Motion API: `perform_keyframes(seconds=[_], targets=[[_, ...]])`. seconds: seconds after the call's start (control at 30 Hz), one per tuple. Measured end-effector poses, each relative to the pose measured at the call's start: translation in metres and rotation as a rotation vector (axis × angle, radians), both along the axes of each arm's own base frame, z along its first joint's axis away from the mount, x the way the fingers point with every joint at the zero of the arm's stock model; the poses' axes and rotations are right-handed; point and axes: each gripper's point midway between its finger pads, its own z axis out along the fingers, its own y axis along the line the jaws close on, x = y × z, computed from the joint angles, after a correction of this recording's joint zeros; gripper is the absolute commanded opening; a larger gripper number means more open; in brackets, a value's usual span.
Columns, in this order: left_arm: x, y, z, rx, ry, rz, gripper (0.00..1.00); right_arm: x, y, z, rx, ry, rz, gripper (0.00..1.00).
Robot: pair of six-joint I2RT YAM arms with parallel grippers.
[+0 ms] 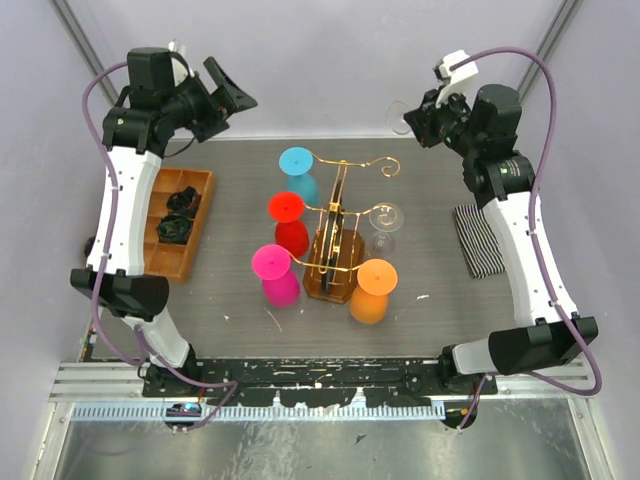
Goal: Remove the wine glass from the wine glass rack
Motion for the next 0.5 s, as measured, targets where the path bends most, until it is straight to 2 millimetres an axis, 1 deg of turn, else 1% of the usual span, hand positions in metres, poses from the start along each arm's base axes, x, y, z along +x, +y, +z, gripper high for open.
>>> perform_keyframes(seconds=[0.07,0.17,0.23,0.3,0.4,0.5], targets=[[0.01,-0.011,0.01,-0.073,-0.019,-0.021,0.99,-0.005,0.014,0.005,-0.049,-0.057,0.072,0.01],[0.019,-0.03,0.03,-0.176,-0.05,-0.081,0.99,-0.016,0.037,0.014,-0.108,-0.135,0.202,0.01],[0.022,-0.042,0.039,-0.228,-0.065,-0.13,0.99,-0.03,0.057,0.019,-0.139,-0.18,0.309,0.01],[0.019,-0.053,0.044,-0.263,-0.069,-0.172,0.99,-0.044,0.075,0.022,-0.159,-0.212,0.392,0.01],[0.01,-0.07,0.052,-0.308,-0.073,-0.24,0.99,-0.07,0.107,0.023,-0.193,-0.245,0.531,0.01],[0.001,-0.082,0.061,-0.35,-0.074,-0.296,0.99,-0.101,0.142,0.024,-0.222,-0.279,0.669,0.01]])
